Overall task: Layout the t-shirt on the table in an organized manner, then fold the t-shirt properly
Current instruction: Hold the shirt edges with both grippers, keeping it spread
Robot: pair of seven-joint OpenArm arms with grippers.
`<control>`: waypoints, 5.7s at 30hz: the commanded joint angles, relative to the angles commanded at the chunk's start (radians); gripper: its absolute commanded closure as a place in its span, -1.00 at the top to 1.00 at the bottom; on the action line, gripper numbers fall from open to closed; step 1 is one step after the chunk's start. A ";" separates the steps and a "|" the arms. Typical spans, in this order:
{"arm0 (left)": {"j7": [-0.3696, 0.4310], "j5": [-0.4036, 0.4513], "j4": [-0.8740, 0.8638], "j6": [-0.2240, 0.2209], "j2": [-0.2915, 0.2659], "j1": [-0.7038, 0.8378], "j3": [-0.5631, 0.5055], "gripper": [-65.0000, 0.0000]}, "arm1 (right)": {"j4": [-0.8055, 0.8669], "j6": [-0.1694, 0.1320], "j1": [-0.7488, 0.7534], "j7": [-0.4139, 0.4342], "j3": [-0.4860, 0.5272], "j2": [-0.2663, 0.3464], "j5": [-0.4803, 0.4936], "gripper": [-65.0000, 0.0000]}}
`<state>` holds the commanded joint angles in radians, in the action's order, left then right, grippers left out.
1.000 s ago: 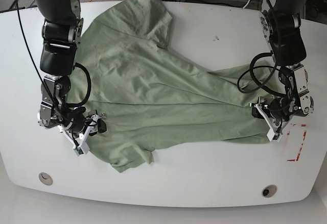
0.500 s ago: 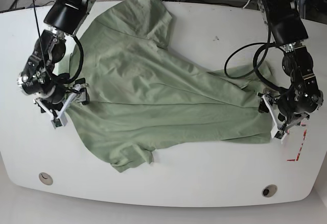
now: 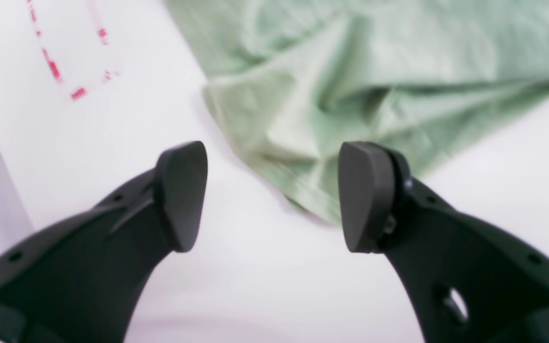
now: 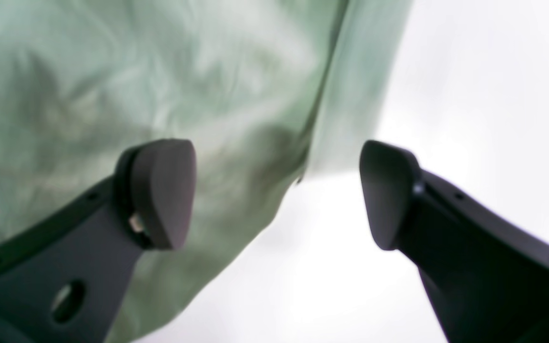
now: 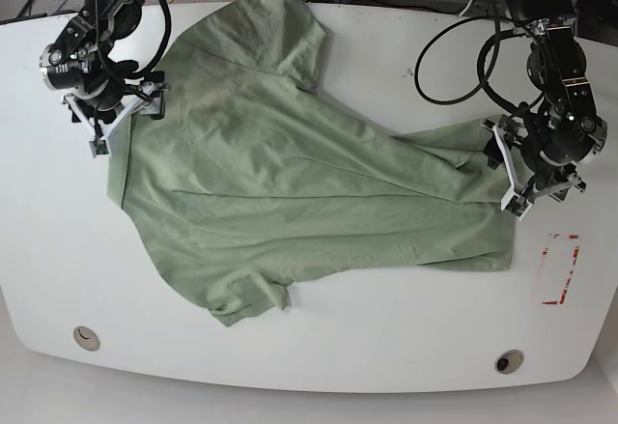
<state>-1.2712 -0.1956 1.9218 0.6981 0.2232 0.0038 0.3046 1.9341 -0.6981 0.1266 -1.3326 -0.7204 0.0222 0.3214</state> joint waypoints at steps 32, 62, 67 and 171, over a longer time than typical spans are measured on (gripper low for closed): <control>0.049 0.000 -0.146 0.000 -0.144 0.044 0.273 0.24 | -0.003 0.000 0.103 0.000 0.003 0.003 0.120 0.57; 0.055 -0.092 -0.350 0.000 -0.143 -0.041 0.285 0.24 | -0.002 0.000 0.101 0.000 0.002 0.003 0.121 0.57; 0.055 -0.092 -0.318 0.000 -0.143 -0.041 0.284 0.24 | -0.002 0.000 0.098 0.000 0.002 0.003 0.121 0.57; 0.060 -0.091 -0.356 -0.174 -0.175 -0.021 0.302 0.10 | -0.002 0.000 0.094 0.000 0.002 0.005 0.123 0.57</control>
<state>-1.2114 -0.2862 1.5658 0.5240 0.0483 -0.0176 0.6068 1.9325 -0.6981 0.2202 -1.3326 -0.7188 0.0269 0.4442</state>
